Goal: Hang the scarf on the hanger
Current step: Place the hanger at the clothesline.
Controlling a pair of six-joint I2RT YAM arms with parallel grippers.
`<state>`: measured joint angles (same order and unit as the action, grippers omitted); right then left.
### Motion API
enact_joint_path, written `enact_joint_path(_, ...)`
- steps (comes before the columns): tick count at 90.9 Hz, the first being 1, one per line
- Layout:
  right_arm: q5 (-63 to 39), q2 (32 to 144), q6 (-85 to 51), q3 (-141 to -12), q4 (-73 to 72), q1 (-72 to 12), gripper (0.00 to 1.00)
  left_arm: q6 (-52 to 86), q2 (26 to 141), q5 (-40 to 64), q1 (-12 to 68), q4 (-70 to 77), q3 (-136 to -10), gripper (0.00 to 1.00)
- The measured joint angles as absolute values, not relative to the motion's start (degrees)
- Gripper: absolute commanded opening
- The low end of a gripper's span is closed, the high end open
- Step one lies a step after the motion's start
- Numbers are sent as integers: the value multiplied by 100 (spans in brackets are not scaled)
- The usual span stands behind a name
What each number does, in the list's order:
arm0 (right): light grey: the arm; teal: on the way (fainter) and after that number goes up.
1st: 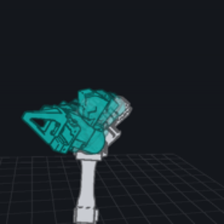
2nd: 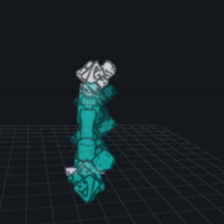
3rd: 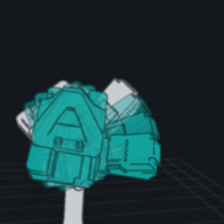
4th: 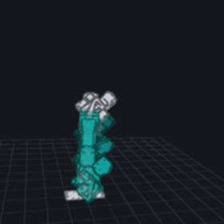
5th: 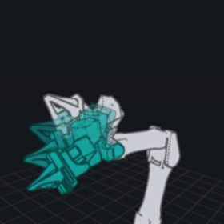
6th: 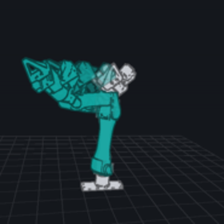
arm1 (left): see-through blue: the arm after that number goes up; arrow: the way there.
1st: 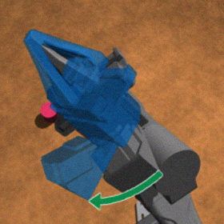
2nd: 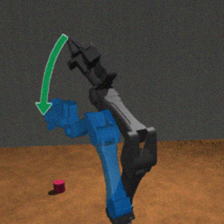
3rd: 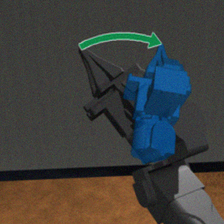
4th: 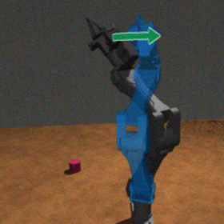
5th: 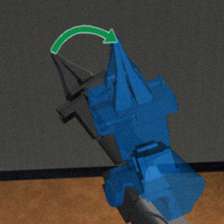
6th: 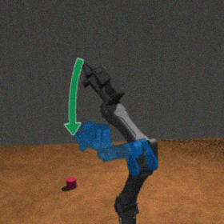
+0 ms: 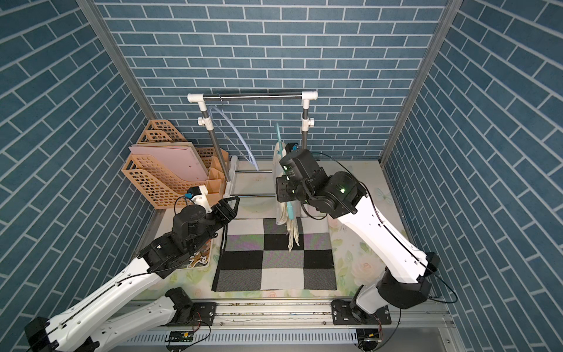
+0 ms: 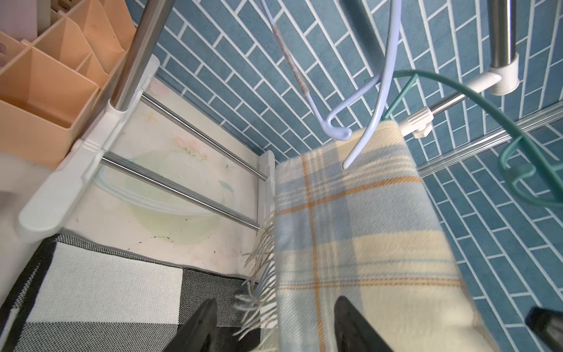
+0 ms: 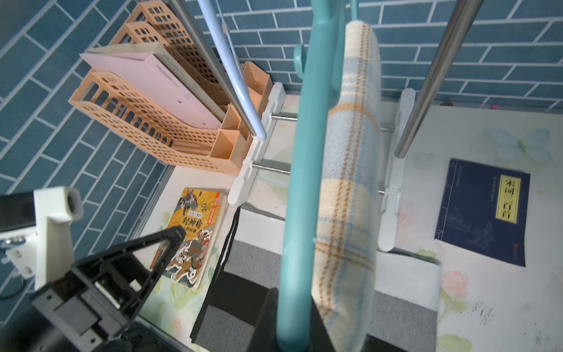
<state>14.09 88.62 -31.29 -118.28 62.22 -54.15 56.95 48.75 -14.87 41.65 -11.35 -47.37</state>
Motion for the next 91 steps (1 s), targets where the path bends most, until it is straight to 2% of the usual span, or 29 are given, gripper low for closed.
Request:
enact_joint_path(26, 733, 10047, -2692, -13721, 6532, -4427, 0, 5540, 4670, -1623, 4152, -1177, -4626, 66)
enact_joint_path(56, 95, 10680, -2663, -14055, 6475, -3701, 0, 5347, 4563, -1688, 4150, -1188, -4488, 66)
enact_joint_path(91, -224, 10766, -2665, -14171, 5957, -3577, 0, 5216, 4558, -1717, 4147, -1173, -4399, 66)
